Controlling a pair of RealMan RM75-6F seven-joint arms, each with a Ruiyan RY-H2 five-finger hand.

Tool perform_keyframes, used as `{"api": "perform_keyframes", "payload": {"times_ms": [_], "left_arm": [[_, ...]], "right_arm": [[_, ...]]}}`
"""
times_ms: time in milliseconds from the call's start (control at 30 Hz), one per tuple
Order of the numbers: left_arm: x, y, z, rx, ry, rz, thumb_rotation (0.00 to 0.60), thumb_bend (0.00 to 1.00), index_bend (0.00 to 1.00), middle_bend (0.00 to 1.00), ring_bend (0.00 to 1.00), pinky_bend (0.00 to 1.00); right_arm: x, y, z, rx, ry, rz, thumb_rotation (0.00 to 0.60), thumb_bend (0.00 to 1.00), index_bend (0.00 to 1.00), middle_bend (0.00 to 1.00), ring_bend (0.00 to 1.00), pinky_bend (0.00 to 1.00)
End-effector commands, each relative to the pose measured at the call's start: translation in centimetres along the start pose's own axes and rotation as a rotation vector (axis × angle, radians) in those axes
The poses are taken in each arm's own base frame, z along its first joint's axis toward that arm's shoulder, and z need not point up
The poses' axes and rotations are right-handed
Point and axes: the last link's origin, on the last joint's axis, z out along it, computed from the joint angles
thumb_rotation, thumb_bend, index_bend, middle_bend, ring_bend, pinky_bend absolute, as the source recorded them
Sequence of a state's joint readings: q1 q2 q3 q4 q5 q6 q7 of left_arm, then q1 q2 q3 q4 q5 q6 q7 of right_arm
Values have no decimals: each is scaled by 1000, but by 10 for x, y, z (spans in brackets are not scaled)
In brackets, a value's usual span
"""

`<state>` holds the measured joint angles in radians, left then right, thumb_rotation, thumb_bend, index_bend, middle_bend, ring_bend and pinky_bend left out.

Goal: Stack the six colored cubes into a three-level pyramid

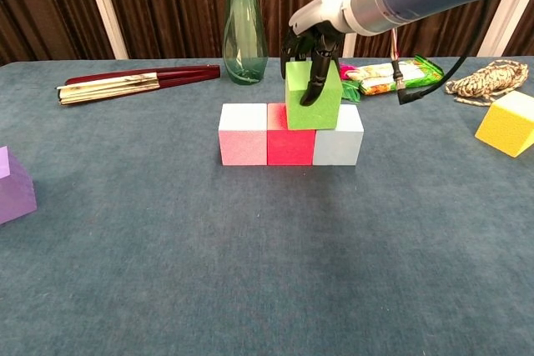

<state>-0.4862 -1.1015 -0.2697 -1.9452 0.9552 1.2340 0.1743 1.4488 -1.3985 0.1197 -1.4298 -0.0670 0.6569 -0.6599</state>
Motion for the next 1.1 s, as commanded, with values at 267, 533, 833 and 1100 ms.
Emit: {"api": "perform_keyframes", "payload": {"times_ms": [267,533,833,1100], "left_arm": [[0,0,0,0,3,-1,600,66,0,0,0,0],[0,-1,0,2,1,0,600,66,0,0,0,0],[-1,-1,0,2,-1,0,600,66,0,0,0,0],[-1,-1,0,2,3,-1,600,66,0,0,0,0]], "right_arm": [[2,-1,2,0,2,-6,600,271,299,474,493,495],[5,-2,2,-5,-2,-27,600,272,297,474,492,495],[8,1,2,-23,-4,-44,600,271,288,474,483,495],[8,4,0,-47,-9,-44,600,271,287,474,484,495]]}}
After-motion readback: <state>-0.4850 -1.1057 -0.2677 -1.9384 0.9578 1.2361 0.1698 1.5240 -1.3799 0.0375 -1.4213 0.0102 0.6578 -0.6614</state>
